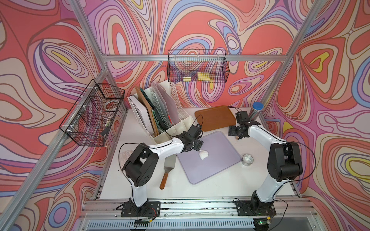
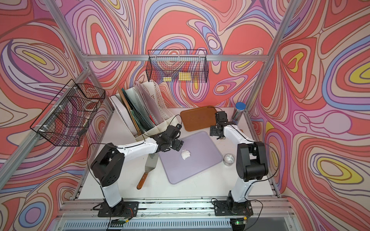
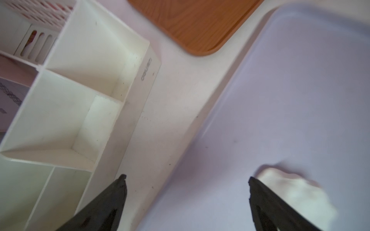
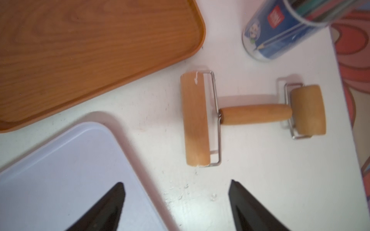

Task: Roll out the dumpling wrappers from the dough
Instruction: Adjust the work surface at the center of the board, then pick up the rolling pin from the center of the board.

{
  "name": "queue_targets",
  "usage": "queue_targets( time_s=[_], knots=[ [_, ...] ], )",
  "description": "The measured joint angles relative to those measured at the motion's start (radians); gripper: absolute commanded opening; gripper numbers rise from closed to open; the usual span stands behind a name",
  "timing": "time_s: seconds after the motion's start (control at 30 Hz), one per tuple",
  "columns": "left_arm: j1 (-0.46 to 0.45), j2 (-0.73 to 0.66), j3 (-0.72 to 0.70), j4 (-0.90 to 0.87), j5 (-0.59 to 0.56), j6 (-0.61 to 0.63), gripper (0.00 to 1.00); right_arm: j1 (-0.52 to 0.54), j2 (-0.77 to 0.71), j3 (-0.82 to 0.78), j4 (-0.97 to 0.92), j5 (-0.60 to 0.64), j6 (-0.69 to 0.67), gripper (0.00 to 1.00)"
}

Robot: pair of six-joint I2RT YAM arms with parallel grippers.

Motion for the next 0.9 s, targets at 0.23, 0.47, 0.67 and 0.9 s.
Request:
queue_targets(
  time_s=[0.23, 0.47, 0.67, 0.9],
  knots=[
    [0.003, -0.187, -0.082, 0.100, 0.124, -0.089, 1.00, -0.069, 0.183, 0.140, -0.027, -0.084, -0.032, 0.61],
    [0.003, -0.207, -0.153, 0.115, 0.171, -0.142, 1.00, -0.069, 0.319, 0.235, -0.055, -0.112, -0.046, 0.57],
    [0.016, -0.214, -0.180, 0.151, 0.200, -0.196, 1.00, -0.069, 0.351, 0.252, -0.061, -0.124, -0.043, 0.44],
    [0.055, -0.216, -0.219, 0.212, 0.283, -0.301, 1.00, -0.069, 0.280, 0.167, -0.039, -0.191, -0.016, 0.19]
  ],
)
